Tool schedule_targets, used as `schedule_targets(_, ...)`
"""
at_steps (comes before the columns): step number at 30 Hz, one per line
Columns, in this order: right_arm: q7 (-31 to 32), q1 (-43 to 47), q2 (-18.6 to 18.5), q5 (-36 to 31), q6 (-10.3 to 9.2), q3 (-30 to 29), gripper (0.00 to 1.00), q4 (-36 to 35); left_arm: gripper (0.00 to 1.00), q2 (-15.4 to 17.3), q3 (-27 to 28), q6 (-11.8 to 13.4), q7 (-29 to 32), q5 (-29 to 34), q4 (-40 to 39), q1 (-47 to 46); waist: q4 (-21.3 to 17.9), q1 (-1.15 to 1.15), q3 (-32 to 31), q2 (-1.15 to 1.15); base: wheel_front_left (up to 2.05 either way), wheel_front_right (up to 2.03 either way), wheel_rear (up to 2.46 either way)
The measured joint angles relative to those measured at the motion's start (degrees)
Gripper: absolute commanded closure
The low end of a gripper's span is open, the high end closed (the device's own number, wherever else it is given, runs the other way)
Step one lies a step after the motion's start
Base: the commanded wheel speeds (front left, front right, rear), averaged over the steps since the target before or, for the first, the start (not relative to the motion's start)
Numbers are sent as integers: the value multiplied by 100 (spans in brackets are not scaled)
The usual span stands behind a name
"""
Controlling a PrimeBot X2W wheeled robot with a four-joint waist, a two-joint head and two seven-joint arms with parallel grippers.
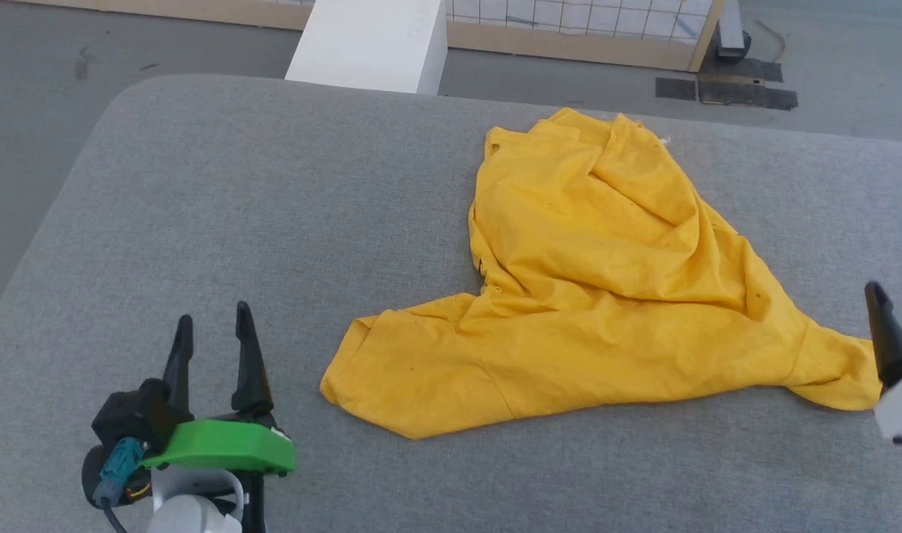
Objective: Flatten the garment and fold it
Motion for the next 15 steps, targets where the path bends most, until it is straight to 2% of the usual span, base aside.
schedule_targets(4, -330, 477, 118, 186, 0, -75, 0, -219, 0, 2, -244, -101, 51, -175, 178, -120, -75, 0, -1, 0, 0, 0, 0)
schedule_targets(7, -437, 587, 121, 325, 0, -36, 0, -215, 0, 1, -520, -188, 491, -392, 452, -682, -152, 0, 38, 0, 0, 0, 0)
schedule_targets(12, -532, 576, 131, 408, 0, 87, 0, -163, 0, 1, -1223, -238, 2134, -650, 1277, -2327, -356, 0, 177, 0, 0, 0, 0)
schedule_targets(15, -550, 554, 130, 425, 0, 127, 0, -118, 0, -2, -1789, -180, 3439, -782, 1898, -3182, -499, 1, 283, 0, 0, 0, 0)
